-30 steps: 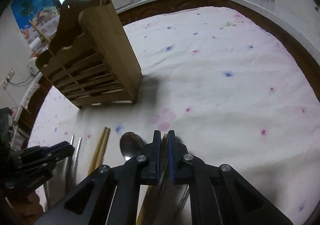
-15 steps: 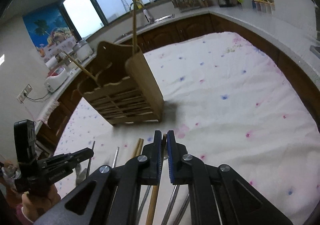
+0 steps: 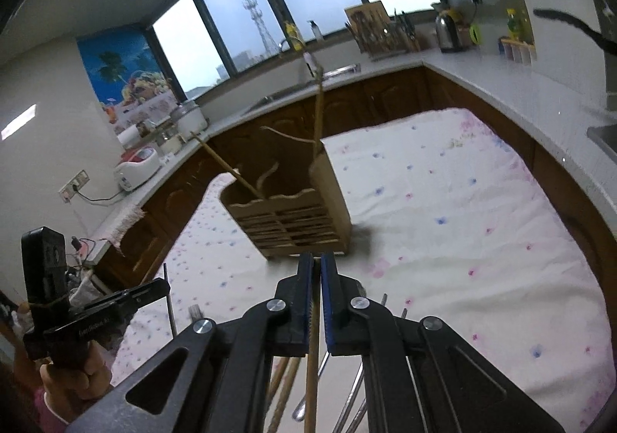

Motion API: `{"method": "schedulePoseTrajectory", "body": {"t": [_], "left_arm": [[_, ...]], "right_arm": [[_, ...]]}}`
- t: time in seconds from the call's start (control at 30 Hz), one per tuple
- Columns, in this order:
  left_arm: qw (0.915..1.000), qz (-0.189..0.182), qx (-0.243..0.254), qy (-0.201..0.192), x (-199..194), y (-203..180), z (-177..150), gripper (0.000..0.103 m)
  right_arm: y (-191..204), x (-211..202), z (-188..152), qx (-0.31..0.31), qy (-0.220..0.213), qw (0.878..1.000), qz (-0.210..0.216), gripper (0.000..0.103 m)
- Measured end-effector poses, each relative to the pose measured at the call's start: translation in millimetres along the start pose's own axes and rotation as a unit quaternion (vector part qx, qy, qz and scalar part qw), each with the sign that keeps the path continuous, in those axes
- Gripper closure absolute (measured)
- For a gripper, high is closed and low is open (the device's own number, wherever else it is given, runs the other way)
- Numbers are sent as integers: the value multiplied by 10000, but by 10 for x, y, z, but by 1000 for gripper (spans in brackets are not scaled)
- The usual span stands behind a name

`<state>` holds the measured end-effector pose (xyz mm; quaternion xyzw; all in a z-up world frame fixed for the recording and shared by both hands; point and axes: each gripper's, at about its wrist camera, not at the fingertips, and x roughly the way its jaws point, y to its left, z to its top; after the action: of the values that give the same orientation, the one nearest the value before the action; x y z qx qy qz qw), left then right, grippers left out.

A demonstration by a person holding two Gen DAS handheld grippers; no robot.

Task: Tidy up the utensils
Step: 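Grasp a steel chopstick with the left tool while the right tool grasps a wooden chopstick, then lift both held chopsticks and carry them over the wooden holder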

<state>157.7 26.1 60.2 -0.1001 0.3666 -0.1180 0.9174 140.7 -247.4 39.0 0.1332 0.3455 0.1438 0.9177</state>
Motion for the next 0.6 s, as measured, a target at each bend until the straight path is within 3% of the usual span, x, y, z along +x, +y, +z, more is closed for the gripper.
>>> {"method": "schedulePoseTrajectory", "body": {"t": [0.23,0.6], "left_arm": [[9995,-60,35,-297,-459,-30,-145,101],[9987,-114,-43,-497,-703,9,-162,101]], "right_arm": [[93,-239,-6,-56,-186,9998,80,99],[163,-444,61,-130,-446,9988,154,99]]}}
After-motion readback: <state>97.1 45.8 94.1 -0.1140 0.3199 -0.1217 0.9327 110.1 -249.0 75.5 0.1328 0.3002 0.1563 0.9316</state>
